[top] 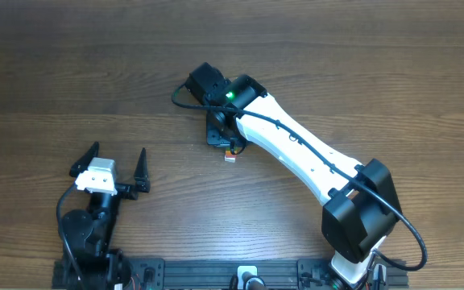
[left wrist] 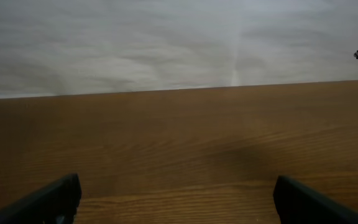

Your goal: Stack Cubes

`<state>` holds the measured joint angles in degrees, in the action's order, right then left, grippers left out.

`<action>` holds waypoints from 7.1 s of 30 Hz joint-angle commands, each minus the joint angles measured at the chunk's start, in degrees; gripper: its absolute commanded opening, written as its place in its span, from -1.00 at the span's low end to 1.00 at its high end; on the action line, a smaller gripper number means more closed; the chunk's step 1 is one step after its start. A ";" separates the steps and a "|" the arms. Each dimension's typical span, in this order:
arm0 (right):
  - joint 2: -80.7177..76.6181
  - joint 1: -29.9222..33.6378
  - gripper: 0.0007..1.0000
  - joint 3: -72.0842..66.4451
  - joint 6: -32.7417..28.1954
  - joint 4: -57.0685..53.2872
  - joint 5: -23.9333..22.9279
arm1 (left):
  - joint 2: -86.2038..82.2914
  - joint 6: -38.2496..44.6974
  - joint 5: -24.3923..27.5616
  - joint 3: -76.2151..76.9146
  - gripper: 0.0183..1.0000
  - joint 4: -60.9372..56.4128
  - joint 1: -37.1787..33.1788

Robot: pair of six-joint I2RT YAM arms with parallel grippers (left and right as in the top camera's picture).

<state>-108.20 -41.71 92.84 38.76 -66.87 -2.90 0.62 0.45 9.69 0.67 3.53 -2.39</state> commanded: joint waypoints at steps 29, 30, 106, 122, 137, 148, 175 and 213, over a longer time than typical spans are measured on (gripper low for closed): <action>-1.70 -0.37 -0.98 0.72 -0.24 -0.68 1.60 | -0.28 0.83 0.52 -0.33 1.00 -0.04 -0.42; -1.70 -0.37 -0.98 0.72 -0.24 -0.68 1.60 | -0.28 0.83 0.52 -0.33 1.00 -0.04 -0.39; 95.47 34.16 0.98 -73.64 -40.59 54.69 -3.54 | -0.28 0.83 0.50 -0.33 1.00 -0.04 -0.42; 102.75 40.11 0.99 -92.15 -41.16 68.02 -2.73 | -0.28 0.81 0.52 -0.33 1.00 -0.04 -0.42; 102.75 41.27 0.98 -92.59 -41.18 67.01 -1.22 | -0.28 0.81 0.50 -0.33 1.00 -0.04 -0.39; 107.73 41.27 0.99 -92.59 -41.18 63.12 -1.01 | -0.28 0.83 0.50 -0.33 1.00 -0.04 -0.39; 107.89 41.27 0.99 -92.56 -41.18 63.01 -1.03 | -0.28 0.83 0.50 -0.33 1.00 -0.04 -0.42; 107.89 41.27 0.98 -92.56 -41.18 63.01 -1.03 | -0.28 0.81 0.52 -0.33 1.00 -0.04 -0.39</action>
<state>-0.91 -0.82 0.60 -2.15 -3.62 -4.58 0.58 0.47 9.69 0.67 3.53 -2.39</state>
